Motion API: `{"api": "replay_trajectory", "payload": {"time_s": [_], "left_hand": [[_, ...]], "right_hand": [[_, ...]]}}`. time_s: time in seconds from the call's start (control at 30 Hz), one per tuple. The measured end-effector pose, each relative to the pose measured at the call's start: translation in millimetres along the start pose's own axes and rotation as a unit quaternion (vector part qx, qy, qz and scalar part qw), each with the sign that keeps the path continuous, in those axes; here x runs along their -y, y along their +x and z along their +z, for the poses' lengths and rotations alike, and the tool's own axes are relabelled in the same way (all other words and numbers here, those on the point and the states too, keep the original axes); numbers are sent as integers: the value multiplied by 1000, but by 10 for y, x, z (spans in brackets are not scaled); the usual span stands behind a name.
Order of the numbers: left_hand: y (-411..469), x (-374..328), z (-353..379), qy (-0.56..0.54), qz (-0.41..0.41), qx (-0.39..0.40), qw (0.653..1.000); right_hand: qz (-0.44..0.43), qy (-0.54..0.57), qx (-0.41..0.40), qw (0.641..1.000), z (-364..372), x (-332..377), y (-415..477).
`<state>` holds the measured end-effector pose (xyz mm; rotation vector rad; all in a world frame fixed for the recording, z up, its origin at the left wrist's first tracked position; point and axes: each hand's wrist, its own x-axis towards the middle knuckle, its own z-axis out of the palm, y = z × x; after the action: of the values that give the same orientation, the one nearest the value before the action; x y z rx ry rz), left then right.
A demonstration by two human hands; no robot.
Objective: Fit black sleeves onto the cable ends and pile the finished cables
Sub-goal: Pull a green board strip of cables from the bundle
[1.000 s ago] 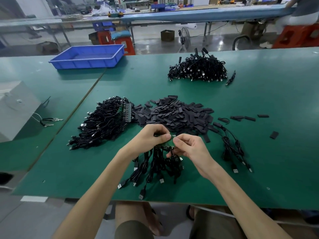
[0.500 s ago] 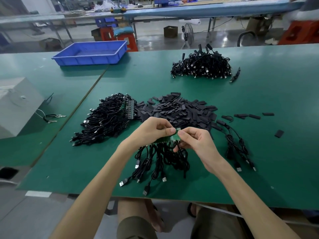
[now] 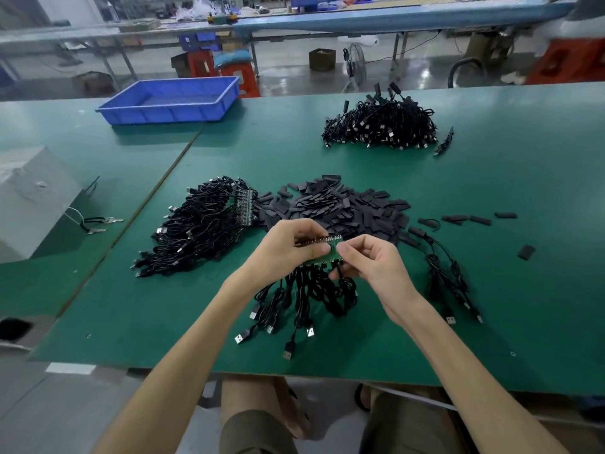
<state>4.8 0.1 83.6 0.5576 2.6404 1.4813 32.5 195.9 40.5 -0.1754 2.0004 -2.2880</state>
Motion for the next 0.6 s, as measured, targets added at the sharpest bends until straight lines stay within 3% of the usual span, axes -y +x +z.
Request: {"api": "replay_trajectory", "payload": {"time_s": [0.6], "left_hand": [[-2, 9, 44, -58, -43, 18, 997]], "right_hand": [[-44, -51, -16, 998, 59, -106, -75]]}}
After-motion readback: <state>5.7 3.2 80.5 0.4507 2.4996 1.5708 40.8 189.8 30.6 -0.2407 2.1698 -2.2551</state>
